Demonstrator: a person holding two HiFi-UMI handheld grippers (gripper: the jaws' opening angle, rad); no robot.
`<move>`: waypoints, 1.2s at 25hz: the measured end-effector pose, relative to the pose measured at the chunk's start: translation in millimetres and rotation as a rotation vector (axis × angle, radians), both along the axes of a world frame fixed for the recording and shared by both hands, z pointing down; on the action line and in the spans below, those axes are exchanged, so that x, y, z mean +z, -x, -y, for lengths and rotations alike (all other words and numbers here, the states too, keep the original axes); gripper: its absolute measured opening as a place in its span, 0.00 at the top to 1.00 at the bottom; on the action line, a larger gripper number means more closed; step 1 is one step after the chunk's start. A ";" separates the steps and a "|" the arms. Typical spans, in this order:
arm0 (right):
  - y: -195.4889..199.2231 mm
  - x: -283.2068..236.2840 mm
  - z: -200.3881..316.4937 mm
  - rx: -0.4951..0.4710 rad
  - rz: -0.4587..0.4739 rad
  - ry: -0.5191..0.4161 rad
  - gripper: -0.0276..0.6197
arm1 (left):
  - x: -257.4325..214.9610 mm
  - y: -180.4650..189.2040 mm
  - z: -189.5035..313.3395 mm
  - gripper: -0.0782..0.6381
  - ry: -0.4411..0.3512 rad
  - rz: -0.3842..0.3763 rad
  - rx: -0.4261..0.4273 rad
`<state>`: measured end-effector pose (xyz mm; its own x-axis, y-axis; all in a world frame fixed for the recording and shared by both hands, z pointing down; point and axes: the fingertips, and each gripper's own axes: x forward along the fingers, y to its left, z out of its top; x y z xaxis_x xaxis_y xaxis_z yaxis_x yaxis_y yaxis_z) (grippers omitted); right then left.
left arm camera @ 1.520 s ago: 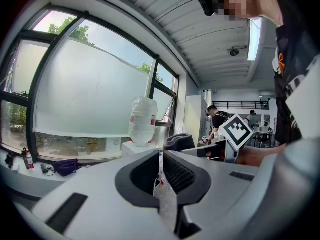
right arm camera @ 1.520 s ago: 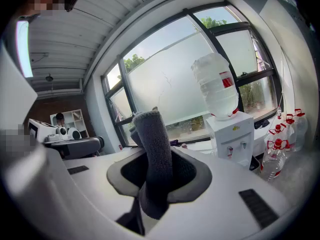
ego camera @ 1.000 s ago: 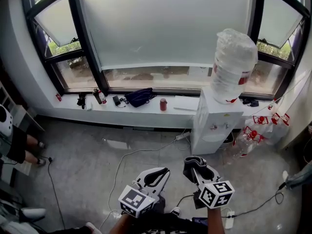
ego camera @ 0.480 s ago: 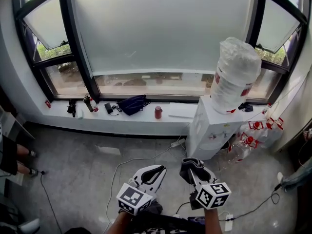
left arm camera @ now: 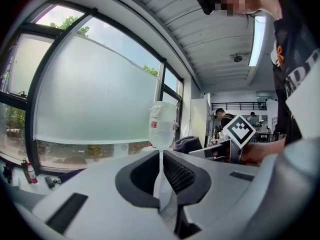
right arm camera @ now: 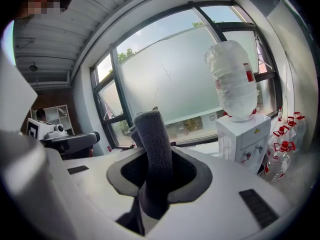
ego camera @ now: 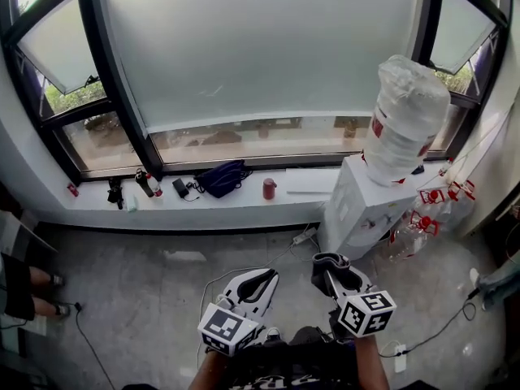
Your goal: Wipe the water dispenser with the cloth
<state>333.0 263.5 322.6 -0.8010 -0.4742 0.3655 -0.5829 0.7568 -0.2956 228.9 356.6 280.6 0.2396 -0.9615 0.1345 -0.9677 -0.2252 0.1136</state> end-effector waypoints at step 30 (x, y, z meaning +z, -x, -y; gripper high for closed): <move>180.4 25.8 276.6 0.035 0.051 0.057 0.79 | 12.9 210.7 235.6 0.86 0.035 0.082 -0.097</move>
<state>152.6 -13.1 348.4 -0.8023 -0.4822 0.3518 -0.5921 0.7172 -0.3675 18.2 121.0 293.5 0.1320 -0.9740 0.1843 -0.9911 -0.1270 0.0391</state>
